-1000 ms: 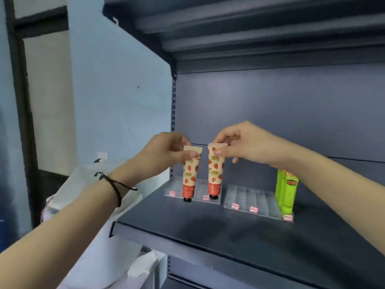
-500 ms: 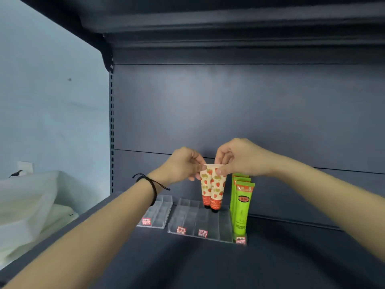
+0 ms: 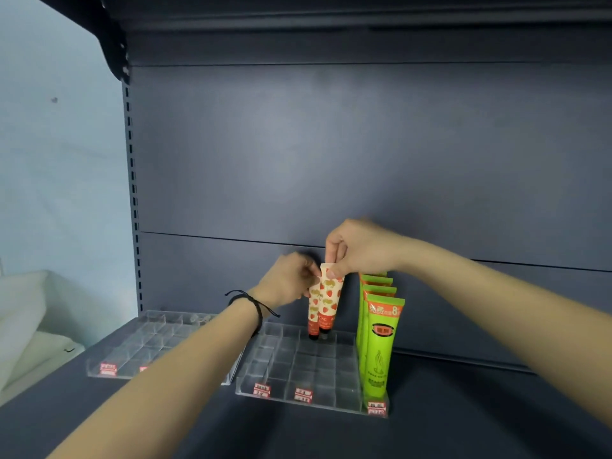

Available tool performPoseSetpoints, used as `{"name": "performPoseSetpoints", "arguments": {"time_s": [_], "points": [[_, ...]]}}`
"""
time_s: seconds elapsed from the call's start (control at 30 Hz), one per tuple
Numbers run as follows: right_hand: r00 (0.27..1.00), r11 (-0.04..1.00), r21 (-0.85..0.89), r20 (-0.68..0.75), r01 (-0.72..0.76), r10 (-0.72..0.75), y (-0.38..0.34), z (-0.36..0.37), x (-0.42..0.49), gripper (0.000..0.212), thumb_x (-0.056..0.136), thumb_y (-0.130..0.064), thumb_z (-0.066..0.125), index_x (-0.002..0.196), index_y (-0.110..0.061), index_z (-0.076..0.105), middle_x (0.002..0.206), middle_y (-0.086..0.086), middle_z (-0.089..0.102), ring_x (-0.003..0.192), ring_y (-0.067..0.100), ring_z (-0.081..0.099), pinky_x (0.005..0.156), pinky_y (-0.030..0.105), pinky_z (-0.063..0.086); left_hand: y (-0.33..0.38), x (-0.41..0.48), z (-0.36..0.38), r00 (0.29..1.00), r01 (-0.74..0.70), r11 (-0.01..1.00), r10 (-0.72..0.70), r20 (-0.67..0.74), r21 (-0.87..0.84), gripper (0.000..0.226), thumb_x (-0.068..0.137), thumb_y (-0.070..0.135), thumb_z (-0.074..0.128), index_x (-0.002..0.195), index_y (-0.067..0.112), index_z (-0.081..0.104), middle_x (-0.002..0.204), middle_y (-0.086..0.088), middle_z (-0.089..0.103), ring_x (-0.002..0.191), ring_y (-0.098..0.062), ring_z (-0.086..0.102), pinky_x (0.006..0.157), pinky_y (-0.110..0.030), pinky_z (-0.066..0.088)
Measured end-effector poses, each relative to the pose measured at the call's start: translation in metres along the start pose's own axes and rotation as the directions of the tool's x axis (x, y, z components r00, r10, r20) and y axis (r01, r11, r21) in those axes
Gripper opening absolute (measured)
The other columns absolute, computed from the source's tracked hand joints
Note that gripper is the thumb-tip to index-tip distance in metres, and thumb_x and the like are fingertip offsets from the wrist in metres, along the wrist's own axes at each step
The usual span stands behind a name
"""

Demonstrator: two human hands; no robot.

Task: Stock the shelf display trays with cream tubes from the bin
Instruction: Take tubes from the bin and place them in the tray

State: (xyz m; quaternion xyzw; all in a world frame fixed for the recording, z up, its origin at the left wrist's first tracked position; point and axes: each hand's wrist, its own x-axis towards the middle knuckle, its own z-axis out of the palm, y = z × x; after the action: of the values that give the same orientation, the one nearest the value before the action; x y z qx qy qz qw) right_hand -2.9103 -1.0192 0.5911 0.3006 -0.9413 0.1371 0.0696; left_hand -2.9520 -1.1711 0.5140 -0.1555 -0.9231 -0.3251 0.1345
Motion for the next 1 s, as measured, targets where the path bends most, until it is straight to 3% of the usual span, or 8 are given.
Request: {"name": "performPoseSetpoints", "arguments": {"time_s": [0.17,0.3,0.37,0.57,0.87,1.0], "points": [[1.000,0.999,-0.026,0.007,-0.020,0.020,0.011,0.005,0.016,0.013,0.078,-0.015,0.078,0.084,-0.016,0.066,0.071,-0.014,0.058,0.065,0.002,0.053,0.055,0.018,0.040,-0.011,0.011,-0.004,1.000,0.005,1.000,-0.005,-0.014,0.008,0.011,0.090,0.006,0.056,0.083,0.010,0.063,0.066,-0.002,0.062,0.058,-0.012,0.061,0.045,-0.008,0.043],[0.999,0.996,-0.087,0.028,-0.033,0.035,0.014,0.013,0.028,0.014,0.077,-0.017,0.079,0.081,-0.018,0.066,0.069,-0.015,0.056,0.063,0.001,0.051,0.052,0.018,0.036,-0.017,0.013,-0.002,0.999,0.034,0.999,-0.034,0.038,-0.010,0.008,0.090,0.008,0.058,0.084,0.011,0.063,0.067,-0.005,0.063,0.061,-0.014,0.063,0.064,-0.028,0.056],[0.998,0.991,-0.130,0.050,-0.036,0.042,0.015,0.018,0.033,0.014,0.077,-0.018,0.079,0.079,-0.019,0.065,0.071,-0.013,0.059,0.064,0.003,0.053,0.053,0.019,0.038,-0.020,0.012,0.002,0.997,0.048,0.999,-0.047,0.067,-0.015,0.007,0.090,0.008,0.058,0.086,0.011,0.062,0.065,-0.004,0.062,0.060,-0.013,0.062,0.069,-0.031,0.057],[0.992,0.967,-0.249,0.097,-0.053,0.080,0.018,0.031,0.043,0.020,0.078,-0.021,0.079,0.094,-0.011,0.073,0.098,0.004,0.072,0.090,0.020,0.066,0.079,0.033,0.054,-0.022,0.010,0.004,0.990,0.097,0.995,-0.093,0.108,-0.034,0.006,0.091,0.008,0.055,0.091,0.010,0.061,0.081,-0.017,0.067,0.071,-0.020,0.065,0.073,-0.033,0.057],[0.984,0.947,-0.317,0.147,-0.050,0.101,0.021,0.048,0.050,0.024,0.080,-0.024,0.076,0.101,-0.012,0.073,0.103,0.005,0.071,0.095,0.022,0.065,0.077,0.032,0.051,-0.021,0.009,0.004,0.994,0.078,0.997,-0.080,0.073,0.027,0.011,0.087,0.006,0.057,0.093,0.008,0.066,0.079,-0.010,0.068,0.067,-0.014,0.063,0.065,-0.031,0.056],[0.983,0.943,-0.326,0.138,-0.070,0.121,0.024,0.049,0.052,0.024,0.081,-0.026,0.075,0.100,-0.012,0.074,0.101,0.003,0.072,0.094,0.022,0.065,0.074,0.031,0.051,-0.021,0.007,0.005,0.996,0.055,0.998,-0.058,0.070,0.036,0.012,0.087,0.008,0.058,0.096,0.008,0.066,0.089,-0.014,0.070,0.072,-0.015,0.063,0.053,-0.013,0.049]]}}
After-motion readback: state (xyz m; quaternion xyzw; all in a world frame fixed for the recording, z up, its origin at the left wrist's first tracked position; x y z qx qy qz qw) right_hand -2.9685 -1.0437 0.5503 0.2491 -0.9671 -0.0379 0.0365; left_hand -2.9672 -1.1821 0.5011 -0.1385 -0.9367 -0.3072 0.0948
